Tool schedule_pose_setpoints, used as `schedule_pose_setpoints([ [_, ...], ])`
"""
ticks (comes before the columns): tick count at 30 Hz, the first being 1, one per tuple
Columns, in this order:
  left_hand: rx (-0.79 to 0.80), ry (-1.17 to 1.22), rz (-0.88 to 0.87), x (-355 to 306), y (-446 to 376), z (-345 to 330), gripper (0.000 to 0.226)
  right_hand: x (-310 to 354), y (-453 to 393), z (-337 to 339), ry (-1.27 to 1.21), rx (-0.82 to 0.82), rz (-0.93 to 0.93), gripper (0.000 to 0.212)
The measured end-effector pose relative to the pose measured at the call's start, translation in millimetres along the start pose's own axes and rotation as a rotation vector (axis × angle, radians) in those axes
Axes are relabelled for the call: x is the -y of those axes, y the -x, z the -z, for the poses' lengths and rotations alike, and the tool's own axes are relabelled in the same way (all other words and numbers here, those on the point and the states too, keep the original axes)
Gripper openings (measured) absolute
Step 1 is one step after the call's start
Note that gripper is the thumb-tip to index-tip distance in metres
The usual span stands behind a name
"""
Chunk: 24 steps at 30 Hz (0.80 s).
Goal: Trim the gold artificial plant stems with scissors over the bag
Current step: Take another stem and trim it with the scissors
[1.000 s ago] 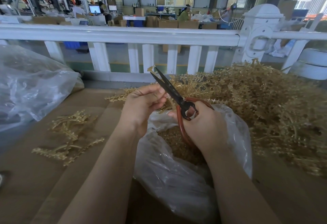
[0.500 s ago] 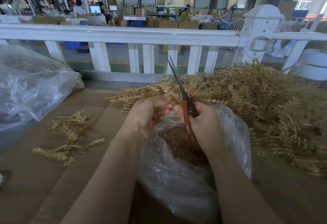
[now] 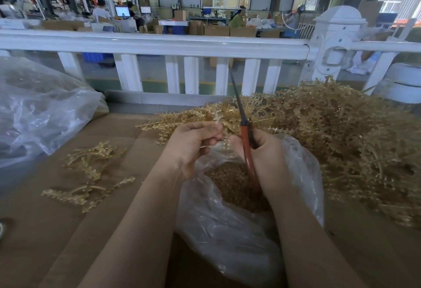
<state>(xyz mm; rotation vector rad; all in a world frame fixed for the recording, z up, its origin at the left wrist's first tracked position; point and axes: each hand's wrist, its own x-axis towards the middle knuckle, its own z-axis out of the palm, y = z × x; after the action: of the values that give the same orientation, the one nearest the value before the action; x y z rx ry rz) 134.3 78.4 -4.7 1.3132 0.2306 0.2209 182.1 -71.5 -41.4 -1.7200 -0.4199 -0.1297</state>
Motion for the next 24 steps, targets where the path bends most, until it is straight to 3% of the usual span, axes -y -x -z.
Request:
schedule_pose_setpoints([
  [7,-0.235,-0.01,-0.145,-8.0,-1.4,7.7,0.018,2.0,7.8,2.7,0.352,0.019,0.195,0.042],
  [12,-0.369,0.075,-0.171,-13.2,-2.1,10.5,0.031,-0.3,7.9,1.2,0.586,0.053,0.296,0.038],
  [15,-0.326,0.071,-0.15,-13.8,-3.0,8.9,0.039,-2.7,5.1,1.5,0.642,0.05,0.233,0.038],
  [19,-0.255,0.01,-0.11,-12.7,-5.0,9.6,0.022,-6.7,1.3,2.5,0.689,0.02,0.171,0.044],
  [24,-0.171,0.06,-0.072,-12.0,-1.9,10.1,0.023,-5.1,1.5,3.2,0.72,0.02,0.17,0.046],
])
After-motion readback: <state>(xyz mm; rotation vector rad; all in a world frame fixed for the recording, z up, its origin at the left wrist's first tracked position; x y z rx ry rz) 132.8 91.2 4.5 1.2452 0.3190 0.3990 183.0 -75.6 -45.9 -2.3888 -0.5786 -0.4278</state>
